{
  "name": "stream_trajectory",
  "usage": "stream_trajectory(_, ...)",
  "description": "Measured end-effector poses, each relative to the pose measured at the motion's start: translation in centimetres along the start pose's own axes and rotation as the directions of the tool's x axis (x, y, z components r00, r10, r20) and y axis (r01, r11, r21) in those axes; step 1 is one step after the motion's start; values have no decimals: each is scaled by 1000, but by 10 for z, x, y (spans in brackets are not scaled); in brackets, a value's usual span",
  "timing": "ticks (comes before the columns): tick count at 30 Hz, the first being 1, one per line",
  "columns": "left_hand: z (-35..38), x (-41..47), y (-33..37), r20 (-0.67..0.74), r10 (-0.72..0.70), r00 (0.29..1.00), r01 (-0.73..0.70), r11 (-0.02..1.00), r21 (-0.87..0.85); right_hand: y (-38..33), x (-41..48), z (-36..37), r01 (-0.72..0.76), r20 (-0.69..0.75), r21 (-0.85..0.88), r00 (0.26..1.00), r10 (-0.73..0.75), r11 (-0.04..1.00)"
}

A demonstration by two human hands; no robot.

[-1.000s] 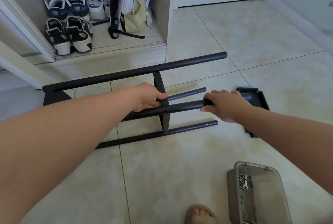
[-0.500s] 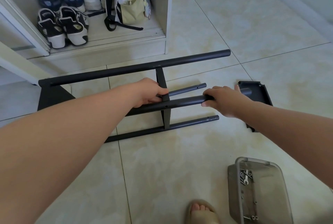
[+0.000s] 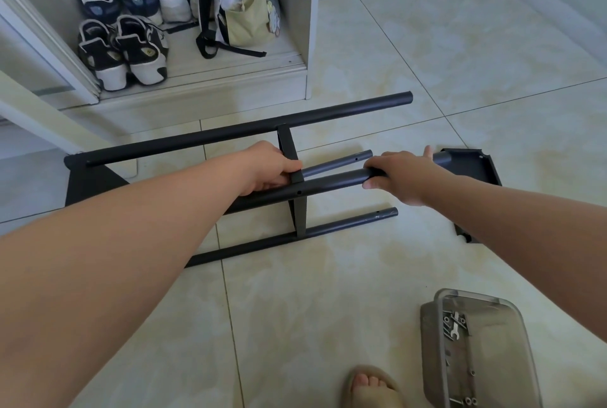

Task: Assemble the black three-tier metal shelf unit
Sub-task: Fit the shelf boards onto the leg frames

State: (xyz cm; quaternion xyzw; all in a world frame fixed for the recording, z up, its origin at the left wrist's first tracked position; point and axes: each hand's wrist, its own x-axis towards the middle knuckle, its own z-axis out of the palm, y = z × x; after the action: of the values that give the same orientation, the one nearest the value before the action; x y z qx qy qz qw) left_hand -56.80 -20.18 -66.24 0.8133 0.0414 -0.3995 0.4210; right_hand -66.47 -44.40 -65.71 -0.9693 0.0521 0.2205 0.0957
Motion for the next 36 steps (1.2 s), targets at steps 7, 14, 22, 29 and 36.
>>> stream_trajectory(7, 6, -4, -12, -49, 137, 989, -132, 987, 94, 0, -1, 2, 33, 15, -3, 999, -33, 999)
stream_trajectory(14, -1, -31, -14, -78, 118, 990, -70, 886, 458, 9, -13, 8, 45, -19, -46, 999, -46, 998)
stream_trajectory(22, 34, -85, 35, -185, 385, 904, -187, 746, 639, 39, -78, -30, 73, -107, -178, 990, -93, 981)
stream_trajectory(29, 149, -111, 35, 117, 465, 877, -437, 674, 596, 98, -125, 2, -79, -44, -168, 996, 73, 983)
stream_trajectory(36, 214, -63, 28, 386, 293, 874, -483, 601, 637, 155, -145, 52, -265, 75, -58, 960, 269, 962)
